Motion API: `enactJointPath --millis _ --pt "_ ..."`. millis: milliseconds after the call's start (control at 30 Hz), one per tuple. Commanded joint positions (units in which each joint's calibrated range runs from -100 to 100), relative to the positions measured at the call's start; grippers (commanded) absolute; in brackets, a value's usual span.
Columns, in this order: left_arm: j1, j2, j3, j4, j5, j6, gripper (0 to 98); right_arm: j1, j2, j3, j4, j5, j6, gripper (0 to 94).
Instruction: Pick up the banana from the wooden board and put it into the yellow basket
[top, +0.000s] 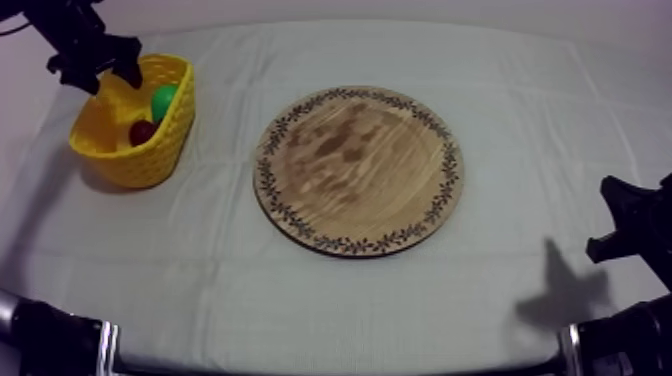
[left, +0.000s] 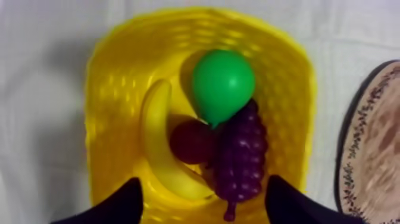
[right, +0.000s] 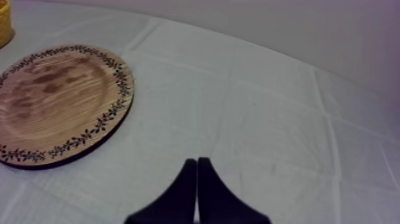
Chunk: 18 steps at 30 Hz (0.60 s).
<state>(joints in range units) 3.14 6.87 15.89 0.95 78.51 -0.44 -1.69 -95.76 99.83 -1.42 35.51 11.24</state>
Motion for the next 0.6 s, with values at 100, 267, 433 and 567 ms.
enactJointPath --millis 100,267,433,567 --pt "1.1 -17.0 11.6 -0.20 -9.4 0.4 53.6 0.0 0.0 0.1 0.0 0.0 0.0 0.2" --pt "1.9 -31.6 23.7 -0.22 -18.2 0.8 44.8 0.0 0.0 0.1 0.0 0.0 0.0 0.2" --pt "2.5 -46.4 37.2 -0.47 -27.7 1.5 35.3 0.0 0.0 0.1 0.0 0.0 0.0 0.2" --pt "2.5 -57.4 48.1 -0.52 -34.3 2.0 26.5 0.0 0.0 0.1 0.0 0.0 0.0 0.2"
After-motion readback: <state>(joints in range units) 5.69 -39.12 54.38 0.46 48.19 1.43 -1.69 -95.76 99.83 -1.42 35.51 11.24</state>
